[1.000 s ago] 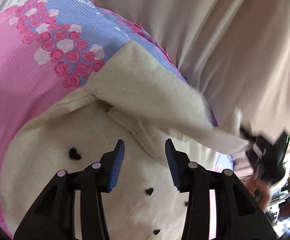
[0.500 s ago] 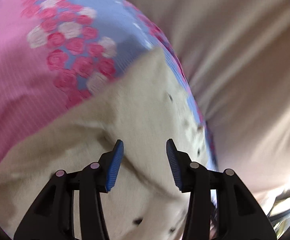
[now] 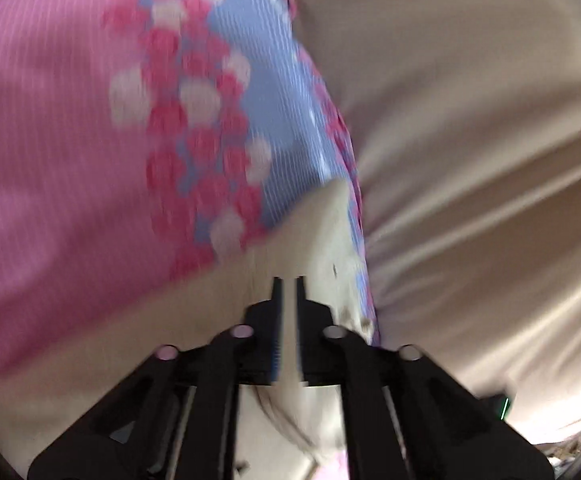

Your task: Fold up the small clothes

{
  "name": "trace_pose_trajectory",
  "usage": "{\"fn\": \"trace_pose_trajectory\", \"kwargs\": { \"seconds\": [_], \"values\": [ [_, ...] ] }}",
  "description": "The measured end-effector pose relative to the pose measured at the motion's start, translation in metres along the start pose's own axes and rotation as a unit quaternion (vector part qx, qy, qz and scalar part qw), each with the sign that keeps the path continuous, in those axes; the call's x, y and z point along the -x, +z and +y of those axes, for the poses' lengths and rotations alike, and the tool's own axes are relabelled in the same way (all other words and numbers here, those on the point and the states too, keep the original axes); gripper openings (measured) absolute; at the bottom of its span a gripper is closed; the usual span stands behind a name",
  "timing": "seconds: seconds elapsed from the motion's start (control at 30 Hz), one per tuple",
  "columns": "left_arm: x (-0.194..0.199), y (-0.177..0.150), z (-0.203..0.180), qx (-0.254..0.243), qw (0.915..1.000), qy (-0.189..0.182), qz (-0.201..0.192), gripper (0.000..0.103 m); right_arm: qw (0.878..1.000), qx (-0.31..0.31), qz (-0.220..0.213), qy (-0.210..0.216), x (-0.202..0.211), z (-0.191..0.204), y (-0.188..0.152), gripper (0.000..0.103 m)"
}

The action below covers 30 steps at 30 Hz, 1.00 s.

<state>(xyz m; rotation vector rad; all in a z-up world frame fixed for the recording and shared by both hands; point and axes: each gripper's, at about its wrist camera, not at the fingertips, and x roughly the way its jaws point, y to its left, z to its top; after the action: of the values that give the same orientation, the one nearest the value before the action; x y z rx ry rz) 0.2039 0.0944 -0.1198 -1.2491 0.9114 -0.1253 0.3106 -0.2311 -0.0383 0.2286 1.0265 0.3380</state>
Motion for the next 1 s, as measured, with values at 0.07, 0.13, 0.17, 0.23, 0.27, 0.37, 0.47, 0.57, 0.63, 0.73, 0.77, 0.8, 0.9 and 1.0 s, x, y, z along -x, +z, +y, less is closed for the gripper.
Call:
{"fn": "trace_pose_trajectory", "kwargs": {
  "seconds": [0.07, 0.13, 0.17, 0.23, 0.27, 0.37, 0.47, 0.57, 0.63, 0.73, 0.77, 0.8, 0.9, 1.0],
  "values": [
    [-0.007, -0.015, 0.008, 0.021, 0.9993, -0.001, 0.03, 0.062, 1.0, 0.02, 0.009, 0.011, -0.024, 0.014, 0.019, 0.06],
    [-0.02, -0.027, 0.014, 0.039, 0.9981, 0.002, 0.048, 0.066, 0.998, 0.047, 0.031, 0.002, -0.051, 0.029, 0.034, 0.06],
    [-0.028, -0.026, 0.019, 0.048, 0.9976, 0.003, 0.049, 0.065, 0.998, 0.058, 0.039, -0.003, -0.059, 0.034, 0.036, 0.06],
    [-0.037, -0.018, 0.03, 0.065, 0.9971, 0.001, 0.04, 0.035, 0.996, 0.072, 0.059, 0.0, -0.076, 0.045, 0.043, 0.06],
    [-0.039, -0.011, 0.037, 0.078, 0.9962, -0.001, 0.038, 0.023, 0.995, 0.075, 0.067, 0.007, -0.086, 0.048, 0.046, 0.06],
    [-0.025, 0.012, 0.055, 0.108, 0.9941, -0.013, 0.0, 0.011, 0.994, 0.082, 0.073, 0.006, -0.112, 0.057, 0.053, 0.06],
    [-0.017, 0.022, 0.057, 0.086, 0.9963, -0.002, -0.009, 0.012, 0.992, 0.08, 0.092, 0.02, -0.142, 0.064, 0.06, 0.06],
    [-0.016, 0.019, 0.065, 0.098, 0.9951, -0.01, -0.004, 0.012, 0.988, 0.093, 0.118, 0.028, -0.171, 0.076, 0.061, 0.059],
    [-0.015, 0.017, 0.064, 0.078, 0.9969, -0.003, -0.007, 0.012, 0.985, 0.112, 0.129, 0.013, -0.186, 0.083, 0.058, 0.043],
    [-0.019, 0.02, 0.057, 0.069, 0.9976, 0.0, -0.01, 0.012, 0.987, 0.113, 0.109, 0.016, -0.185, 0.086, 0.068, 0.017],
    [-0.02, 0.022, 0.057, 0.066, 0.9977, 0.006, -0.011, 0.012, 0.988, 0.108, 0.105, 0.02, -0.186, 0.085, 0.072, 0.017],
    [-0.025, 0.022, 0.056, 0.061, 0.998, 0.012, -0.011, 0.012, 0.987, 0.119, 0.111, 0.003, -0.194, 0.085, 0.07, 0.017],
    [-0.029, 0.024, 0.051, 0.045, 0.9987, 0.023, -0.009, 0.014, 0.986, 0.124, 0.112, -0.017, -0.19, 0.085, 0.07, 0.018],
    [-0.016, 0.019, 0.044, 0.024, 0.9997, 0.009, 0.005, 0.015, 0.994, 0.099, 0.051, 0.007, -0.126, 0.079, 0.067, 0.029]
  ]
}}
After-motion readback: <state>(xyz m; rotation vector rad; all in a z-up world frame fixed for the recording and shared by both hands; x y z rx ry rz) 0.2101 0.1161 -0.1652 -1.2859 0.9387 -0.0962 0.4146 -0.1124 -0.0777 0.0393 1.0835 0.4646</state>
